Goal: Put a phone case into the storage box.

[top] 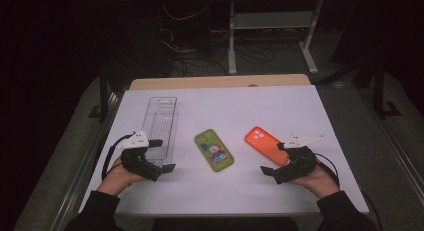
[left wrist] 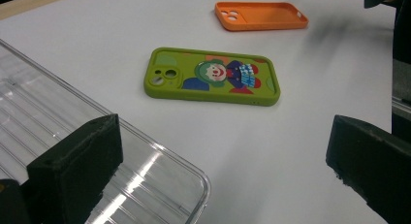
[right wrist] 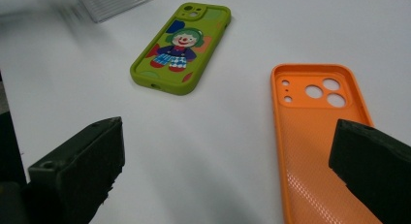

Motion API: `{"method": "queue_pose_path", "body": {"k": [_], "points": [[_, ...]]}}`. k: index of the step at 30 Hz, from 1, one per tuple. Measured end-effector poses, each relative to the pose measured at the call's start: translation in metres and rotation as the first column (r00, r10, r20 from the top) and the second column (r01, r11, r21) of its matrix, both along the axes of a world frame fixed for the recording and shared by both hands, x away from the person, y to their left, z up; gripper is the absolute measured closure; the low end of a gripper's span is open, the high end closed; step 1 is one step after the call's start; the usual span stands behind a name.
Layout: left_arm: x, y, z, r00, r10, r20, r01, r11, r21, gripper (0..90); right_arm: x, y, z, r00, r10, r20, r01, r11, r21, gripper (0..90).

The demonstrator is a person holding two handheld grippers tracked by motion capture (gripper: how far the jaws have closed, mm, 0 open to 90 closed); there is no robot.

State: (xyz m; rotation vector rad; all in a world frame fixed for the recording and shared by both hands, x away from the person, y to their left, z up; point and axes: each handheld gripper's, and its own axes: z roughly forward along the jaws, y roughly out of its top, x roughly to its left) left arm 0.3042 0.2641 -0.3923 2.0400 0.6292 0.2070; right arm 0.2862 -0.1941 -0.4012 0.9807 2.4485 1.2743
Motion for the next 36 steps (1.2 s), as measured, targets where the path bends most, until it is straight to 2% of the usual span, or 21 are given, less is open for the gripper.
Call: {"method": "queue_pose_path", "body": {"k": [11, 26, 31, 36], "points": [[0.001, -0.001, -0.001, 1.0000, -0.004, -0.002, 0.004, 1.0000, -0.008, 0.0, 0.016, -0.001, 0.010, 0.9997, -0.025, 0.005, 0.025, 0.9997, -0.001, 0.0], [0.001, -0.002, -0.001, 0.9999, -0.007, -0.010, 0.007, 0.9999, -0.009, 0.0, 0.036, 0.001, 0.023, 0.9989, -0.047, -0.001, 0.047, 0.9985, -0.029, 0.0], [0.001, -0.001, -0.001, 0.9999, -0.010, -0.007, 0.010, 0.9999, 0.005, 0.0, 0.045, 0.001, 0.029, 0.9986, -0.052, 0.003, 0.052, 0.9984, -0.023, 0.0], [0.001, -0.002, -0.001, 0.9999, -0.006, -0.010, 0.005, 0.9999, -0.012, 0.0, 0.053, 0.001, 0.032, 0.9983, -0.058, 0.007, 0.058, 0.9980, -0.026, 0.0]]}}
